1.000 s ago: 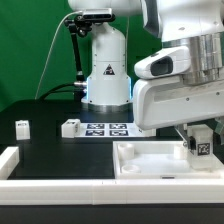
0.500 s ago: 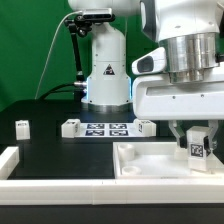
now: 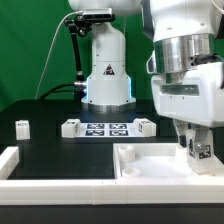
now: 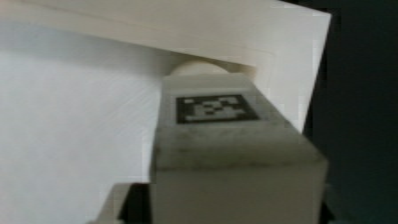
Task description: Assemble one leg
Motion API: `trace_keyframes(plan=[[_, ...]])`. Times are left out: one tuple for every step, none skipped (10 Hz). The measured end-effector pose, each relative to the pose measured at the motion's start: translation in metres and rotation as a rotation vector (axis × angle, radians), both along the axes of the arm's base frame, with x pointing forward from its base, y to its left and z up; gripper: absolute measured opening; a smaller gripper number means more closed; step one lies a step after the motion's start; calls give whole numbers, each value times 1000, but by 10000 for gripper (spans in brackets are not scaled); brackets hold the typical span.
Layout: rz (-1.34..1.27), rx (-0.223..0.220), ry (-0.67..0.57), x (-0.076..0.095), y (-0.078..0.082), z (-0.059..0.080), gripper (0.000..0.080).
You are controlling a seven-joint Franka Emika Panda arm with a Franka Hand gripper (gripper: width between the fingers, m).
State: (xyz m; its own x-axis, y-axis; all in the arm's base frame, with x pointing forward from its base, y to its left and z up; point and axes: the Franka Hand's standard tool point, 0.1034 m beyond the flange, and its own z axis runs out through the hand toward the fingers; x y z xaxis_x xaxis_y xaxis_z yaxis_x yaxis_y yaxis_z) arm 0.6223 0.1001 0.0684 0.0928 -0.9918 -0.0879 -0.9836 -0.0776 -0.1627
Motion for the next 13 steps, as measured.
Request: trace_keyframes(plan=[[-22,6,3,0,0,0,292],[-62,17,9,-1,1,0,292],[-42,13,7,-1,1,-1,292],[14,4,2,-1,1,-1,523],[54,-1,-4,0,0,-1,523],[132,-16,-14,1,-2,0,623],[280,-38,-27,2,-2,1,644],[385,-48,-31,4,0,3,644],[536,-66,-43,6,1,6,648],[681,-83,-47,8,2,8,648],[773,-95,-59,11,3,11,648],[900,-122,-69,11,5,11,648],[997,-142,-76,11,7,11,648]])
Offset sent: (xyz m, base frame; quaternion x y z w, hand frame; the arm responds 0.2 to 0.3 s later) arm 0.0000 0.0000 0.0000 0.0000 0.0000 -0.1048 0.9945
